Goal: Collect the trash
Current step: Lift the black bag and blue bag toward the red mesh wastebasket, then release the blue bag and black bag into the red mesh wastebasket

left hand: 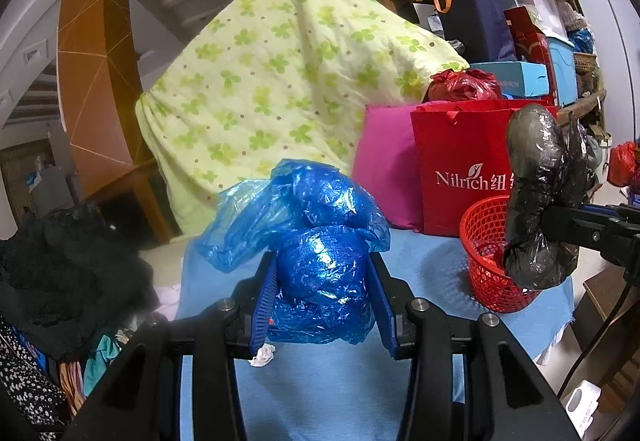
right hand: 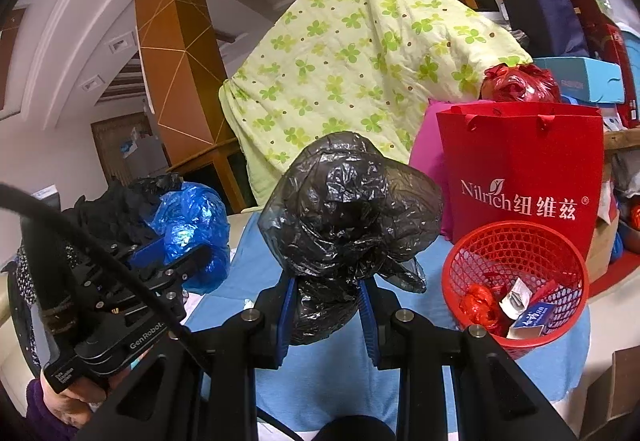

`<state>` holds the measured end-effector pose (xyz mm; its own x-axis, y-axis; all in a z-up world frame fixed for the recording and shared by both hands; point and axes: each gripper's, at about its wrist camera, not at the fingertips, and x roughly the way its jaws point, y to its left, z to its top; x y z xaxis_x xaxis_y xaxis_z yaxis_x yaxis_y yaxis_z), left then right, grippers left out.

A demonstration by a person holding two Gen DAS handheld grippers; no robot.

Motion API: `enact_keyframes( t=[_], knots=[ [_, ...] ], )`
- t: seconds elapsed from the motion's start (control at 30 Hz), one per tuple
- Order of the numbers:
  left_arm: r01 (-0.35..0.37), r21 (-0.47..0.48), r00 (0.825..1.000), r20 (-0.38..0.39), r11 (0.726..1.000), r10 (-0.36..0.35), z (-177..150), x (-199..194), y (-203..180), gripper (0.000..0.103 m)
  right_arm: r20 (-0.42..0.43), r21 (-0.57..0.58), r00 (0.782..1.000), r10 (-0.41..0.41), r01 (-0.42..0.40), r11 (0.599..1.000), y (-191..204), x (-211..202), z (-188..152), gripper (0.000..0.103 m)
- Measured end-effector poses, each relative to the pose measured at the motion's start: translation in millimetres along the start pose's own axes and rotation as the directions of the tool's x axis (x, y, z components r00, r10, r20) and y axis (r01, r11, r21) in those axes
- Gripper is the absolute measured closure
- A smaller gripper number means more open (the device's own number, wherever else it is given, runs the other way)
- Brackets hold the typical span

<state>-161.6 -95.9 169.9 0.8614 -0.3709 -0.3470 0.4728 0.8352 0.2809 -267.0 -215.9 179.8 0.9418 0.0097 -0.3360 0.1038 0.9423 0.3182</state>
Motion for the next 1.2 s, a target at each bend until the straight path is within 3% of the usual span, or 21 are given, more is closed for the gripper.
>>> enact_keyframes(
  t=[0.93,1.03,1.2],
  knots=[
    [0.040,0.055,0.999,-0.038,0.998,-0.038,3.2,16.4,-37.1,0.056,0.011,0.065,0.999,-0.030,0.030,0.997,-42.4,-11.8,-2.7,0.072],
    [0.062,0.050,0.997,-0.052,0.997,-0.059,3.9,21.9,-41.6,0.056,0.012,0.076,0.999,-0.039,0.038,0.996,-50.9,-12.3,-3.0,0.072],
    [0.160,0.015,0.985,-0.069,0.987,-0.158,7.9,34.2,-52.3,0.056,0.023,0.107,0.996,-0.086,0.083,0.991,-76.0,-16.7,-1.2,0.072]
  ],
)
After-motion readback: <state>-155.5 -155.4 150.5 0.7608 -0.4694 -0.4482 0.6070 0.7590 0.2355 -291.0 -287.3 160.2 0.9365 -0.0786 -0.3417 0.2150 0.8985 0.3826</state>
